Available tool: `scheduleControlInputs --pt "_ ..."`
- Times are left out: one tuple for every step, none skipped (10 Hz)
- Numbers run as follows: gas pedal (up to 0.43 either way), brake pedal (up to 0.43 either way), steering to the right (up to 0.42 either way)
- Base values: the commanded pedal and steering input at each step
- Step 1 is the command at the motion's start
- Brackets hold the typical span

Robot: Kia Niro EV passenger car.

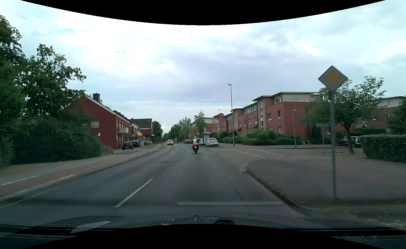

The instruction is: Follow the waypoints while adhering to traffic rules and regulations

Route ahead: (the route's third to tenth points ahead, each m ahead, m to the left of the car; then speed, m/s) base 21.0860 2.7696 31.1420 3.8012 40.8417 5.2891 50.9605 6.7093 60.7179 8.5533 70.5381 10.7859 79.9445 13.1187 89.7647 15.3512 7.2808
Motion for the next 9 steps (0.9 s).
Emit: scheduleControlInputs --pt "0.150 0.000 -0.013" --pt "0.150 0.000 -0.013" --pt "0.150 0.000 -0.014" --pt "0.150 0.000 -0.014" --pt "0.150 0.000 -0.014" --pt "0.150 0.000 -0.014" --pt "0.150 0.000 -0.014" --pt "0.157 0.000 -0.015" --pt "0.157 0.000 -0.015"
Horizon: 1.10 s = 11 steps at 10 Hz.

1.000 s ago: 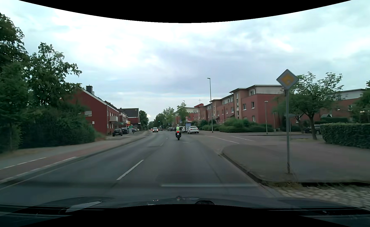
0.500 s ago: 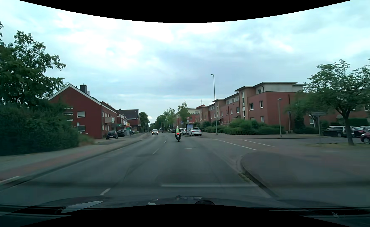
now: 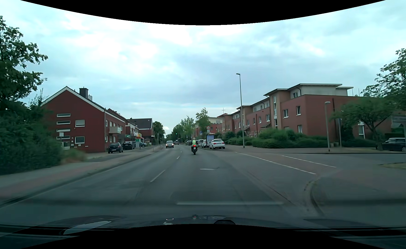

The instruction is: Follow the waypoints while adhering to traffic rules and regulations

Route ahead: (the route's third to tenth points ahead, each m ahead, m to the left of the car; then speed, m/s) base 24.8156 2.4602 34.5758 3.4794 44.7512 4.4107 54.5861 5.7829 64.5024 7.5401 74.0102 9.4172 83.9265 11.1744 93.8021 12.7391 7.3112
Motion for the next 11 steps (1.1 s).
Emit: scheduleControlInputs --pt "0.157 0.000 -0.015" --pt "0.157 0.000 -0.015" --pt "0.157 0.000 -0.016" --pt "0.157 0.000 -0.016" --pt "0.157 0.000 -0.016" --pt "0.157 0.000 -0.016" --pt "0.157 0.000 -0.016" --pt "0.157 0.000 -0.017" --pt "0.157 0.000 -0.020" --pt "0.157 0.000 -0.023" --pt "0.157 0.000 -0.023"
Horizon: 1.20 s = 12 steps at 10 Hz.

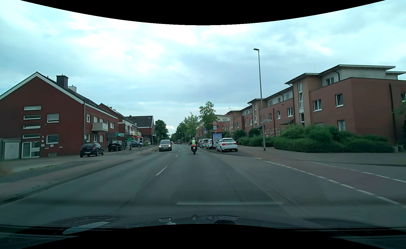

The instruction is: Follow the waypoints while adhering to traffic rules and regulations

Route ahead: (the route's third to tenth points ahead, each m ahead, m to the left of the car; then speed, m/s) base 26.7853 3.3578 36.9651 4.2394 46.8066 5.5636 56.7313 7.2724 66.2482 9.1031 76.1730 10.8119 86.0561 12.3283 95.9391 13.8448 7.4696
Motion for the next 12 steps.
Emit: scheduleControlInputs --pt "0.157 0.000 -0.023" --pt "0.157 0.000 -0.023" --pt "0.157 0.000 -0.025" --pt "0.157 0.000 -0.028" --pt "0.157 0.000 -0.023" --pt "0.157 0.000 -0.023" --pt "0.157 0.000 -0.023" --pt "0.157 0.000 -0.025" --pt "0.157 0.000 -0.028" --pt "0.157 0.000 -0.028" --pt "0.157 0.000 -0.028" --pt "0.157 0.000 -0.028"
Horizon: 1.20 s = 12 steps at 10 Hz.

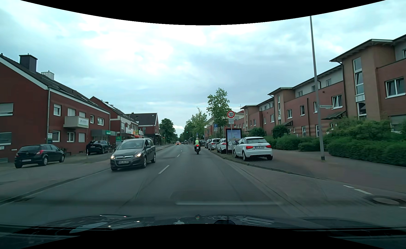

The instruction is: Follow the waypoints while adhering to traffic rules and regulations

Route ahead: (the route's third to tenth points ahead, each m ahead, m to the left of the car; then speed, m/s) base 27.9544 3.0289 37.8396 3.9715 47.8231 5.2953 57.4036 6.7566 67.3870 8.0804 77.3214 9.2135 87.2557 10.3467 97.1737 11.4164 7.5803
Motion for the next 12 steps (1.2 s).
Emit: scheduleControlInputs --pt "0.157 0.000 -0.028" --pt "0.157 0.000 -0.028" --pt "0.150 0.000 -0.029" --pt "0.150 0.000 -0.028" --pt "0.150 0.000 -0.028" --pt "0.150 0.000 -0.028" --pt "0.150 0.000 -0.028" --pt "0.150 0.000 -0.028" --pt "0.150 0.000 -0.028" --pt "0.138 0.000 -0.028" --pt "0.138 0.000 -0.028" --pt "0.138 0.000 -0.027"
